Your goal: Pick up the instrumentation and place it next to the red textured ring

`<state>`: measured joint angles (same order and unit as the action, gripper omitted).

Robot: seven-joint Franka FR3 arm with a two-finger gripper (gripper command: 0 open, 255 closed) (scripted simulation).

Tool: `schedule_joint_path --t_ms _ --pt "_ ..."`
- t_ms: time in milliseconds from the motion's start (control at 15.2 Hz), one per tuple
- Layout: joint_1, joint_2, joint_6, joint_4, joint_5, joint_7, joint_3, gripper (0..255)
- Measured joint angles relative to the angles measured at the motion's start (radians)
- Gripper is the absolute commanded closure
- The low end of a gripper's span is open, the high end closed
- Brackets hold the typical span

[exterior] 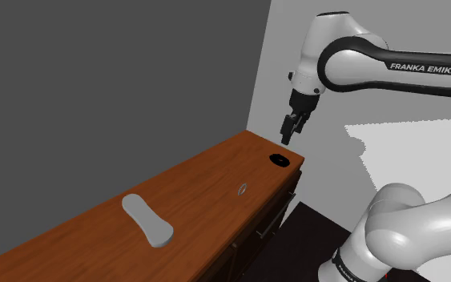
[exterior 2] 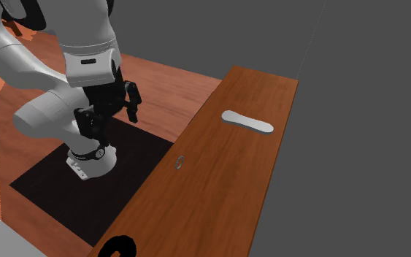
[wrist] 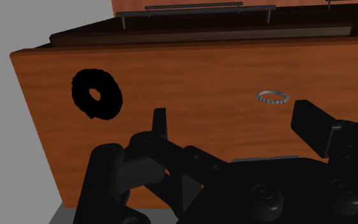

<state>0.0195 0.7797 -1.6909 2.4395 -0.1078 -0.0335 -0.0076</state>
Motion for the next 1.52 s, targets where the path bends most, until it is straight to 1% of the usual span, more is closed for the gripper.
schedule_joint_path --t_ms 66,264,726,1122,1320,1518 --pt "0.0 0.0 0.0 0.0 0.0 0.0 0.0 0" --pt "-0.016 -0.037 -0.036 0.006 0.025 0.042 0.033 0" --pt "-0.066 -0.194 -0.159 -0.013 0.101 0.189 0.152 0" --pt "-0.093 -0.368 -0.246 -0.093 0.132 0.307 0.244 0" --pt "-0.106 -0.454 -0.294 -0.127 0.135 0.369 0.288 0" --pt "-0.115 -0.556 -0.326 -0.193 0.123 0.431 0.328 0"
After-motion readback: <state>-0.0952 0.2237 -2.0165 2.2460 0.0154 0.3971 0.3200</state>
